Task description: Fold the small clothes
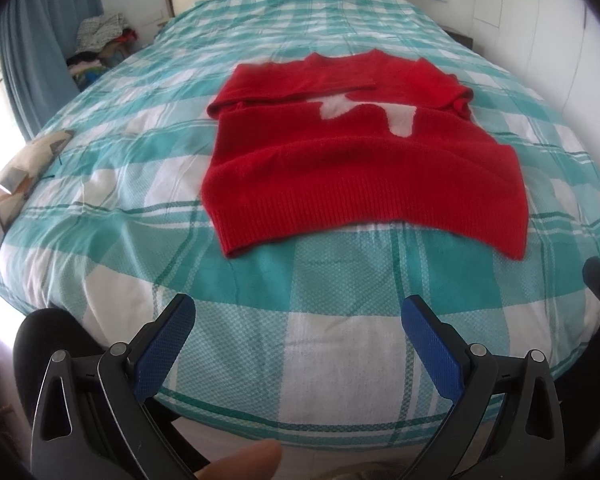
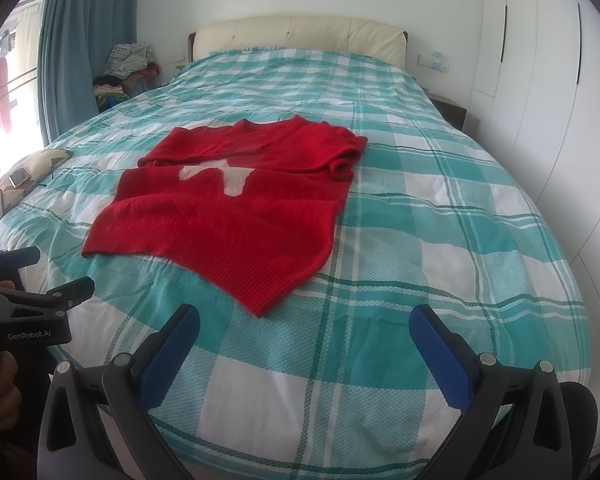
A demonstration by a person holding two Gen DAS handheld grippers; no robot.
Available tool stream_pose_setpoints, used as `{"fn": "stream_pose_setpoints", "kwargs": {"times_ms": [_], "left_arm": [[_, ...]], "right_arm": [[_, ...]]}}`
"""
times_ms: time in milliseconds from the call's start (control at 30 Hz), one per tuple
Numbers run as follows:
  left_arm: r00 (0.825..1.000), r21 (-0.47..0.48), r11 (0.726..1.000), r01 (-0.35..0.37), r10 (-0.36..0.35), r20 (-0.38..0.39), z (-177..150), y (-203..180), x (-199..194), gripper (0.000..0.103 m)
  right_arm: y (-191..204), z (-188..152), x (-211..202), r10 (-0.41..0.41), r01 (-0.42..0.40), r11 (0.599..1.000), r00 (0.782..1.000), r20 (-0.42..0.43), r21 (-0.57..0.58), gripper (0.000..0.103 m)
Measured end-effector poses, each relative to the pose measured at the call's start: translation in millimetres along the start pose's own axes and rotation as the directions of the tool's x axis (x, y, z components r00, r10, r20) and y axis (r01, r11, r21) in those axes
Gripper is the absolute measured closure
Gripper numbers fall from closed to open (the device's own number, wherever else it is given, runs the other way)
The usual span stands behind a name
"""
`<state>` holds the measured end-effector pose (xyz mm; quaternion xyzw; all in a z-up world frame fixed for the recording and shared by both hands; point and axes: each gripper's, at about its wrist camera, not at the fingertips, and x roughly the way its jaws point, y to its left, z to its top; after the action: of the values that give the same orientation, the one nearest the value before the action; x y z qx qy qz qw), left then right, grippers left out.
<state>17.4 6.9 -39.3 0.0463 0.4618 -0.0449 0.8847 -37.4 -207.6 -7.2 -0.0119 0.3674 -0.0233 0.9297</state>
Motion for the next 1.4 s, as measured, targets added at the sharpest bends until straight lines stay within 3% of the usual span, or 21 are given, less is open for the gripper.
{"fn": "stream_pose_setpoints", "kwargs": {"times_ms": [300,433,500,567,600,633,700,800,867,900,933,967,1000,1033,1100,1167,1267,1400], "left_arm": [[1.000,-0.150,0.989,-0.008,0.005,-0.019,5,58,11,0.000],[0.995,-0.197,0.976,0.097,-0.101,-0.008,25,87,28,0.000],[0.985,-0.204,0.966,0.161,-0.171,-0.032,38,93,48,0.000],[0.973,-0.213,0.955,0.207,-0.224,-0.059,46,93,67,0.001],[0.969,-0.213,0.953,0.217,-0.236,-0.072,48,91,74,0.002],[0.966,-0.207,0.952,0.224,-0.245,-0.082,49,88,80,0.007],[0.963,-0.190,0.953,0.235,-0.254,-0.086,48,81,83,0.020],[0.969,-0.166,0.961,0.219,-0.235,-0.081,46,74,85,0.032],[0.969,-0.165,0.961,0.220,-0.234,-0.075,45,71,85,0.058],[0.967,-0.167,0.959,0.228,-0.243,-0.077,46,72,86,0.089],[0.963,-0.175,0.955,0.241,-0.258,-0.082,46,74,87,0.098],[0.960,-0.189,0.950,0.248,-0.267,-0.080,46,77,86,0.098],[0.957,-0.201,0.944,0.260,-0.279,-0.074,46,81,82,0.099],[0.953,-0.213,0.938,0.275,-0.295,-0.070,46,86,77,0.100],[0.938,-0.231,0.919,0.320,-0.342,-0.061,43,96,58,0.100],[0.929,-0.211,0.912,0.352,-0.368,-0.044,37,103,32,0.100],[0.933,-0.142,0.927,0.348,-0.358,-0.050,24,104,5,0.100],[0.947,-0.090,0.953,0.289,-0.298,-0.122,7,93,19,0.100]], "right_arm": [[-6,2,-6,-0.013,0.013,1.000,0.999,0.036,0.003,0.000],[-13,5,-17,0.031,-0.036,0.999,0.992,0.120,0.034,0.000],[-18,6,-15,0.115,-0.124,0.991,0.979,0.169,0.047,0.000],[-21,4,10,0.201,-0.206,0.977,0.975,0.092,0.053,0.000],[-22,2,26,0.203,-0.204,0.976,0.979,0.016,0.074,0.000],[-25,-1,39,0.202,-0.198,0.975,0.979,-0.032,0.099,0.000],[-37,-5,53,0.265,-0.254,0.949,0.963,-0.038,0.186,0.000],[-50,-8,80,0.401,-0.364,0.871,0.915,-0.049,0.332,0.000],[-50,-9,102,0.460,-0.401,0.828,0.886,-0.065,0.392,0.001],[-48,-9,109,0.463,-0.396,0.821,0.883,-0.074,0.412,0.011],[-43,-8,113,0.470,-0.402,0.817,0.879,-0.075,0.413,0.032],[-38,-5,116,0.483,-0.418,0.817,0.873,-0.074,0.398,0.046],[-35,-2,119,0.484,-0.421,0.819,0.872,-0.075,0.391,0.086],[-37,-2,120,0.479,-0.412,0.817,0.874,-0.078,0.405,0.098],[-45,1,113,0.499,-0.426,0.792,0.864,-0.062,0.437,0.098],[-52,7,90,0.506,-0.442,0.796,0.861,-0.054,0.414,0.099],[-58,8,51,0.515,-0.456,0.806,0.854,-0.069,0.377,0.099],[-57,-9,47,0.467,-0.393,0.853,0.869,-0.166,0.343,0.099]]}}
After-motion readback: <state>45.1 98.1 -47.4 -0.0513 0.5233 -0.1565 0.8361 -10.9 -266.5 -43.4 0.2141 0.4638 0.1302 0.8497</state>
